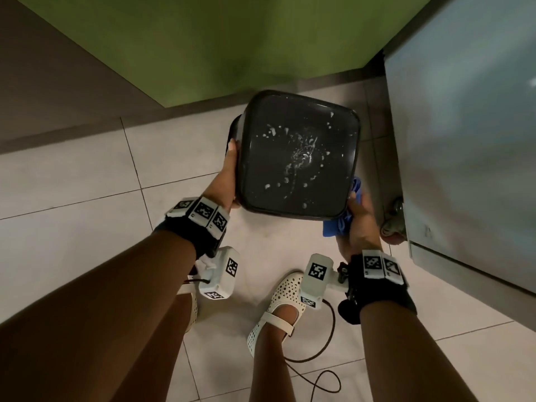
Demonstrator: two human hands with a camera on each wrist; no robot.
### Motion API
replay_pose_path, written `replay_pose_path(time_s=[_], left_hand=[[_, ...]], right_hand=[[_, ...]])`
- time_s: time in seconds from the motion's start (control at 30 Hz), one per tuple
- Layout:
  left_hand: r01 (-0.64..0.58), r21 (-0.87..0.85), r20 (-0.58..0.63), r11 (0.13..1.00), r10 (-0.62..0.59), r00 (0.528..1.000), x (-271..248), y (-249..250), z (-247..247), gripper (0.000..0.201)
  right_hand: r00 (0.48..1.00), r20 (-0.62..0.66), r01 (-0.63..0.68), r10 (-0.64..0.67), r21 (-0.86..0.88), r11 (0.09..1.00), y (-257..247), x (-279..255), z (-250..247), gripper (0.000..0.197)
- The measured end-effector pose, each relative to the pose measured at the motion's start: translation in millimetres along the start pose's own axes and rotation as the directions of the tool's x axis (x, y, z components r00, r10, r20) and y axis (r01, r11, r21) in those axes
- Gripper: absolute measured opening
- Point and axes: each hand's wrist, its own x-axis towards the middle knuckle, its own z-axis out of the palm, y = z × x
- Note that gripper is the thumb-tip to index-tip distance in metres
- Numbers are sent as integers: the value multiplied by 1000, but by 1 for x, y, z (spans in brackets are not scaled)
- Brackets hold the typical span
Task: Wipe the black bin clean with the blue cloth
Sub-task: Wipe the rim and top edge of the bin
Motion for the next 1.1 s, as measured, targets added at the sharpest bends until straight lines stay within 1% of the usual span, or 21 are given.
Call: replay_pose_path(time_s=[0.03, 0.1, 0.17, 0.23, 0.3, 0.33, 0.4, 0.47, 0.5, 0.6, 0.67, 0.7, 0.73, 0.8, 0.83, 0.87, 0.9, 0.97, 1.03, 1.1], left_hand=[[-6, 38, -10, 999, 7, 1000, -1, 2, 0, 77], [-32, 18, 22, 999, 32, 999, -6, 4, -4, 77], [-13, -3, 9, 1000, 13, 1000, 0, -1, -8, 80], [-30, 34, 16, 999, 30, 999, -5, -1, -9, 84], [-48, 37, 34, 998, 47, 998, -3, -4, -12, 86], [-76, 38, 52, 996, 74, 996, -2, -4, -11, 85], [-156, 9, 53, 988, 155, 986, -2, -3, -10, 79], [-250, -2, 20, 968, 250, 968, -2, -1, -7, 71], [-289, 18, 15, 957, 289, 957, -1, -1, -6, 70], [-376, 109, -40, 920, 382, 923, 3, -2, -6, 60], [-397, 130, -53, 909, 406, 912, 3, -3, -7, 53], [-401, 135, -56, 906, 411, 910, 3, -3, -7, 51], [-404, 141, -59, 904, 415, 908, 2, -3, -7, 50], [-415, 134, -61, 900, 425, 903, 4, -4, -7, 50], [-419, 124, -58, 899, 429, 902, 4, -4, -7, 50], [-426, 115, -59, 898, 434, 899, 5, -4, -7, 50], [-434, 113, -59, 894, 442, 895, 6, -4, -7, 49], [-451, 110, -48, 886, 458, 888, 6, -4, -8, 49], [-457, 115, -39, 882, 464, 885, 6, -3, -8, 49], [-462, 106, -36, 880, 468, 883, 8, -4, -8, 49]], right_hand=[[1000, 9, 11, -11, 4, 1000, 0, 1, 0, 31], [1000, -9, 26, -26, 3, 1000, -1, 2, 2, 40], [999, -16, 31, -31, 7, 999, -1, 7, 2, 43], [999, -10, 35, -35, -21, 999, -4, 9, 4, 43], [999, -25, 41, -41, -25, 999, -5, 9, 3, 43], [998, -38, 43, -44, -26, 999, -7, 7, 5, 44], [994, -60, 87, -88, -30, 996, -13, -1, 9, 49], [986, -59, 152, -155, -41, 987, -22, -12, 16, 56], [980, -59, 186, -189, -55, 981, -27, -17, 20, 56], [939, -85, 324, -332, -99, 941, -43, -30, 33, 55], [888, -73, 440, -454, -153, 885, -54, -39, 46, 53], [861, -47, 493, -507, -174, 853, -59, -43, 52, 49], [842, -18, 527, -539, -181, 830, -63, -44, 58, 44], [833, 52, 549, -550, -202, 811, -69, -43, 70, 39], [829, 84, 554, -552, -248, 795, -70, -39, 76, 36], [823, 111, 559, -557, -335, 759, -70, -35, 83, 34], [812, 137, 561, -568, -453, 693, -70, -30, 89, 33], [773, 169, 535, -611, -692, 485, -66, -21, 96, 34], [721, 159, 477, -675, -821, 315, -65, -16, 98, 39], [649, 203, 447, -733, -882, 152, -62, -12, 98, 50]])
